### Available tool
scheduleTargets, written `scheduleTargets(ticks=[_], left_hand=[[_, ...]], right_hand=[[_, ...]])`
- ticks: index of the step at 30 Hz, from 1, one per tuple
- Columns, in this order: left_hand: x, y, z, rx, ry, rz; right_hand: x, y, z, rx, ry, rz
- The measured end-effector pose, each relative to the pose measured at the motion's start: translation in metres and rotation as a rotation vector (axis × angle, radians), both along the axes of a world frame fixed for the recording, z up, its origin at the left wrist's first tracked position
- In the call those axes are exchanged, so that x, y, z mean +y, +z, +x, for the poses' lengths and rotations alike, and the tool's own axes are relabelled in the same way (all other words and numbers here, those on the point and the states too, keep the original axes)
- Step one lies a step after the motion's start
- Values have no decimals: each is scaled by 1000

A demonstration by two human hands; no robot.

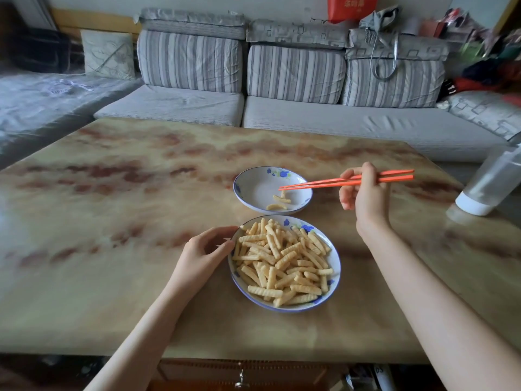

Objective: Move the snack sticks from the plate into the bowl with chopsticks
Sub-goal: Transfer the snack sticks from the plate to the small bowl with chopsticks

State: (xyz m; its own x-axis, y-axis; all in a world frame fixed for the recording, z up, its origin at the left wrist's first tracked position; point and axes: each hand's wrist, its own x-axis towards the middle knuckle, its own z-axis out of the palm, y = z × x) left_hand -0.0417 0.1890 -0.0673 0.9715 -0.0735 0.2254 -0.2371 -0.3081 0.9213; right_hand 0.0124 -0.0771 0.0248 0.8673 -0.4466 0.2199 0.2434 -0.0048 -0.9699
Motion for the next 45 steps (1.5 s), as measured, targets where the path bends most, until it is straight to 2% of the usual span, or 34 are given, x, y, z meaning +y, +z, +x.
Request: scheduleTargets(ticks=[10, 22, 32, 38, 45], left_hand=[[-1, 0, 0, -11, 1, 3], [0, 0, 0, 15, 12, 1], [0, -2, 1, 7, -7, -11], [0, -2, 1, 12, -9, -12], [0, -2, 2, 9, -11, -25]], right_hand=[[-21, 12, -47, 36, 226, -39], [-11, 6, -56, 101, 277, -49], [-17, 4, -51, 99, 214, 93], [-17, 12, -28, 41, 80, 167], [-5, 6, 15, 77, -44, 123]])
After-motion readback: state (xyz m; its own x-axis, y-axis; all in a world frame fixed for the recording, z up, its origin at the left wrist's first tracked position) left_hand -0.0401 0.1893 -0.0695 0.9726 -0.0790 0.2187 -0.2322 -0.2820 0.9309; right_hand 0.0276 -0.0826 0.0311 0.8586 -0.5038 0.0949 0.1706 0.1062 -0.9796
